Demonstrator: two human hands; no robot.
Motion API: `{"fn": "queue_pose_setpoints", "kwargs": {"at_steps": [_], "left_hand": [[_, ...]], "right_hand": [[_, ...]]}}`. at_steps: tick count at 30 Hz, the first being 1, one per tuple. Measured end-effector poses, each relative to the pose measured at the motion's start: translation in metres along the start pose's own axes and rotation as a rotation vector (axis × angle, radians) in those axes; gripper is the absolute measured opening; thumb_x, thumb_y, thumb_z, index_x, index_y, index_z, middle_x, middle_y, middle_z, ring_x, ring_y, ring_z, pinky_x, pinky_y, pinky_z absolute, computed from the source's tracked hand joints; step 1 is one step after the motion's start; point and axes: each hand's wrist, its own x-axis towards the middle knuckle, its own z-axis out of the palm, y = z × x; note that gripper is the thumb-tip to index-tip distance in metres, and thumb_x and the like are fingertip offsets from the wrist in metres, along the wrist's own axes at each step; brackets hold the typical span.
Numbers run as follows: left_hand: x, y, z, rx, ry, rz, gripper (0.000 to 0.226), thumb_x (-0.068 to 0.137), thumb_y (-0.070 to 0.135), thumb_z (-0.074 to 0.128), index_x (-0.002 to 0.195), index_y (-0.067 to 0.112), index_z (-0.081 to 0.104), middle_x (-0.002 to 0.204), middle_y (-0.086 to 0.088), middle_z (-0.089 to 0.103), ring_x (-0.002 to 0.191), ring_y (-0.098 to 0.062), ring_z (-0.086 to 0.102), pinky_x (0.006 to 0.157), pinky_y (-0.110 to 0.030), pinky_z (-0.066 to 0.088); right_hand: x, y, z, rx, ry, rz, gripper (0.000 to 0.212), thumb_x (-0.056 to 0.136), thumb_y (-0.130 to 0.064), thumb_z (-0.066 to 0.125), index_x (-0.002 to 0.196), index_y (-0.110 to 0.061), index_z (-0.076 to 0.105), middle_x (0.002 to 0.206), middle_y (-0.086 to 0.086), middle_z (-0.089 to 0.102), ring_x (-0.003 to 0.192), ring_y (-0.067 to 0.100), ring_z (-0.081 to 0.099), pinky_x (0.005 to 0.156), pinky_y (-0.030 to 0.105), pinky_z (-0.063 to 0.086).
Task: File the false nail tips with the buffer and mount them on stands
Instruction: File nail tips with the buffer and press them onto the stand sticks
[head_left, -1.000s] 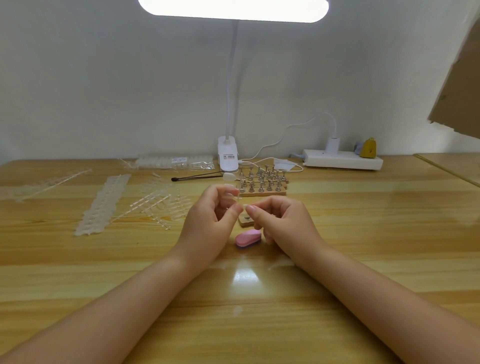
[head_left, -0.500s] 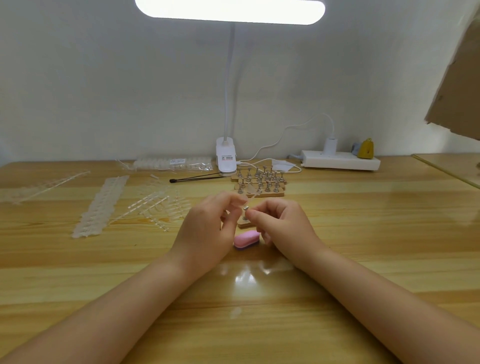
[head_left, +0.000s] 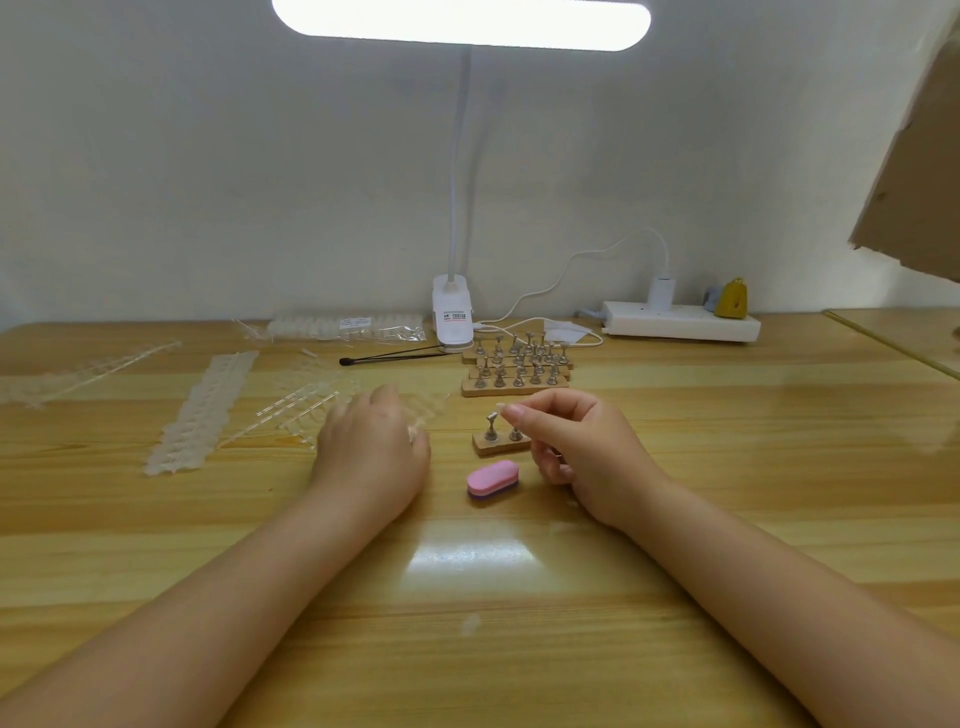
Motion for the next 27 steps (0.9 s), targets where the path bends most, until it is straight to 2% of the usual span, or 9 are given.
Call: {"fn": "queue_pose_setpoints", "kwargs": {"at_steps": [2,4,7,10,15,18,21,24,27], "left_hand": [[-0.003,0.005,-0.004,0.049,0.091,0.074,0.049,0.091,0.038,0.055,0.133,0.014,0.048,0.120,-0.008,0.051,0.112,-0.029,0.044,0.096,-0.037,0.034],[-0.008,0.012,-0.011,-0.120,0.137,0.302,0.045,0.088,0.047,0.054,0.125,0.019,0.057,0.105,0.000,0.056,0.103,-0.022,0.049,0.091,-0.036,0.036],[-0.018,0.023,-0.015,-0.053,-0.022,0.544,0.050,0.081,0.067,0.042,0.111,0.033,0.064,0.097,0.013,0.059,0.098,-0.014,0.048,0.088,-0.031,0.033],[-0.020,0.024,-0.007,0.138,-0.085,0.650,0.043,0.088,0.064,0.044,0.117,0.038,0.062,0.107,0.016,0.059,0.104,-0.014,0.045,0.089,-0.028,0.026],[-0.013,0.015,-0.004,-0.165,0.098,0.620,0.025,0.094,0.029,0.058,0.113,0.015,0.066,0.102,0.000,0.062,0.096,-0.022,0.053,0.086,-0.034,0.040],[-0.010,0.013,-0.006,-0.417,0.222,0.497,0.017,0.092,0.016,0.062,0.107,0.010,0.063,0.097,0.003,0.058,0.089,-0.013,0.055,0.083,-0.022,0.045],[-0.013,0.021,-0.011,-0.535,0.284,0.588,0.017,0.090,0.010,0.063,0.106,0.005,0.061,0.104,-0.002,0.057,0.095,-0.013,0.059,0.086,-0.014,0.047],[-0.018,0.024,-0.008,-0.447,0.277,0.723,0.019,0.088,0.007,0.064,0.106,0.000,0.064,0.105,-0.009,0.059,0.095,-0.015,0.058,0.083,-0.024,0.051],[-0.016,0.015,-0.008,-0.370,0.215,0.580,0.018,0.093,0.014,0.060,0.106,0.003,0.066,0.101,-0.008,0.062,0.088,-0.023,0.060,0.077,-0.041,0.051]], "right_hand": [[0.001,0.000,-0.001,0.034,0.012,0.007,0.007,0.081,-0.014,0.074,0.080,-0.007,0.073,0.057,0.002,0.054,0.041,0.010,0.041,0.037,0.018,0.031],[0.001,0.001,-0.001,0.073,0.020,0.006,0.005,0.080,-0.012,0.073,0.080,-0.006,0.073,0.054,0.002,0.052,0.039,0.010,0.041,0.036,0.018,0.028],[0.002,0.001,-0.001,0.117,0.038,-0.010,0.002,0.080,-0.009,0.072,0.079,-0.007,0.072,0.051,0.003,0.048,0.038,0.011,0.040,0.038,0.018,0.025],[0.003,0.001,-0.001,0.136,0.064,0.004,0.008,0.080,-0.011,0.072,0.084,-0.004,0.070,0.051,0.004,0.047,0.038,0.012,0.040,0.039,0.019,0.023],[0.003,0.000,-0.002,0.151,0.062,0.002,0.011,0.079,-0.014,0.072,0.084,-0.005,0.069,0.049,0.001,0.048,0.037,0.010,0.040,0.038,0.018,0.023],[0.003,0.001,-0.001,0.122,0.034,-0.008,0.017,0.076,-0.019,0.074,0.087,-0.006,0.071,0.052,0.001,0.050,0.040,0.010,0.041,0.038,0.019,0.026],[0.002,0.003,0.001,0.088,-0.009,-0.031,0.023,0.067,-0.024,0.077,0.083,-0.009,0.073,0.057,0.003,0.052,0.042,0.011,0.042,0.038,0.019,0.028],[0.002,0.003,-0.001,0.061,-0.067,-0.027,0.024,0.069,-0.026,0.075,0.083,-0.008,0.069,0.060,0.004,0.051,0.044,0.010,0.042,0.039,0.018,0.029],[0.002,0.001,-0.003,0.052,-0.141,0.002,0.015,0.074,-0.025,0.071,0.080,-0.012,0.067,0.056,-0.001,0.049,0.044,0.009,0.042,0.039,0.017,0.029]]}}
